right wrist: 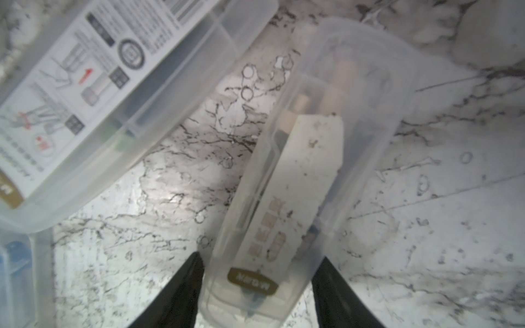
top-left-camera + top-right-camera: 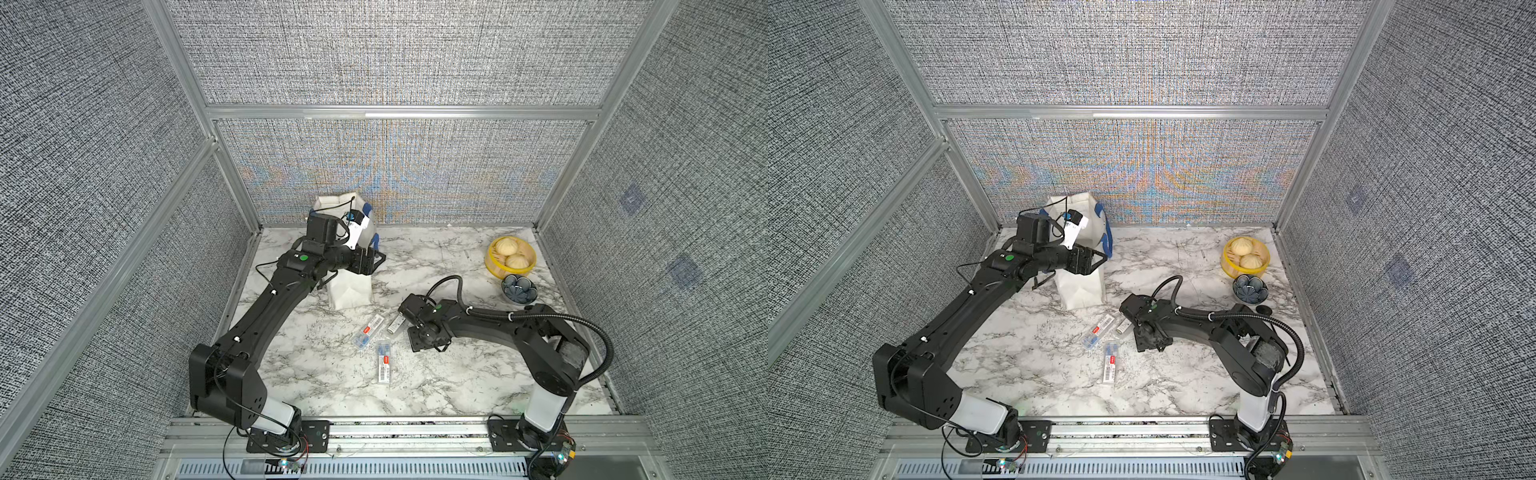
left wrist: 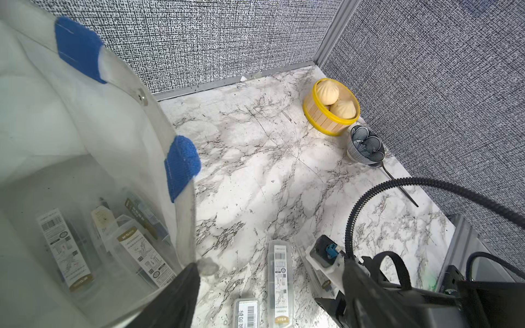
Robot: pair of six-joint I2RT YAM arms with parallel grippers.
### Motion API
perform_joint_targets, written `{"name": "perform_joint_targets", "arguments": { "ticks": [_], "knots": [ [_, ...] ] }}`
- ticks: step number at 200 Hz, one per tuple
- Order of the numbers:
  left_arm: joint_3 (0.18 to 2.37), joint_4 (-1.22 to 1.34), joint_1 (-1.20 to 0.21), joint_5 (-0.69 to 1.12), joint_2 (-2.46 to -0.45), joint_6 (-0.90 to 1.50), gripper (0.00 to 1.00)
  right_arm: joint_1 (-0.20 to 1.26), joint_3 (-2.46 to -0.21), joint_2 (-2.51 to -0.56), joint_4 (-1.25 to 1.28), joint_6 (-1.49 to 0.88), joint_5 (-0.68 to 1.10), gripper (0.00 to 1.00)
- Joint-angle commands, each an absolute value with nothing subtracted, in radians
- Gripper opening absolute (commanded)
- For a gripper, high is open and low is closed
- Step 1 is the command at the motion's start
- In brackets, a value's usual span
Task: Put the compass set into the canvas bag
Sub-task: Pick up the compass set at the center of the board.
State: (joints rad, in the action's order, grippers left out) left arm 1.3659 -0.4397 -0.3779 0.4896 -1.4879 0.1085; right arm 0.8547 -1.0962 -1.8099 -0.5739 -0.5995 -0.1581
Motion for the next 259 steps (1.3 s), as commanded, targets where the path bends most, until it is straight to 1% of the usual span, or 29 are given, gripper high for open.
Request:
{"name": "perform_joint_targets", "arguments": {
  "ticks": [1,37,81,103,121,146,165,178,202,233,259],
  "knots": [
    [1.370,-0.432,-0.377,0.500,-1.491,0.104,0.80,0.846,-1.068,-1.820,-0.587,-0.607,-0.155,0.55],
    [1.370,-0.431,-0.377,0.505,-1.495,0.107,0.80,0.831,-1.037,-1.795,-0.589,-0.647,-0.195,0.52],
    [1.371,-0.433,-0.377,0.511,-1.498,0.110,0.80,0.818,-1.002,-1.749,-0.550,-0.631,-0.206,0.48],
    [1.371,-0.431,-0.378,0.512,-1.498,0.112,0.80,0.818,-0.937,-1.717,-0.471,-0.618,-0.209,0.44],
    [1.367,-0.424,-0.378,0.505,-1.495,0.118,0.80,0.818,-0.898,-1.686,-0.392,-0.595,-0.210,0.38],
    [1.360,-0.405,-0.378,0.503,-1.494,0.143,0.80,0.818,-0.832,-1.638,-0.274,-0.542,-0.222,0.34],
    [1.352,-0.375,-0.385,0.488,-1.498,0.182,0.75,0.818,-0.783,-1.591,-0.194,-0.491,-0.236,0.32],
    [1.356,-0.357,-0.405,0.478,-1.505,0.203,0.73,0.818,-0.749,-1.553,-0.143,-0.457,-0.246,0.30],
    [1.380,-0.342,-0.460,0.454,-1.539,0.237,0.72,0.818,-0.679,-1.455,-0.048,-0.394,-0.261,0.26],
    [1.384,-0.281,-0.541,0.429,-1.605,0.298,0.71,0.816,-0.579,-1.333,0.062,-0.340,-0.294,0.26],
    [1.384,-0.228,-0.589,0.424,-1.663,0.340,0.72,0.816,-0.545,-1.271,0.097,-0.308,-0.317,0.26]
  ]
}}
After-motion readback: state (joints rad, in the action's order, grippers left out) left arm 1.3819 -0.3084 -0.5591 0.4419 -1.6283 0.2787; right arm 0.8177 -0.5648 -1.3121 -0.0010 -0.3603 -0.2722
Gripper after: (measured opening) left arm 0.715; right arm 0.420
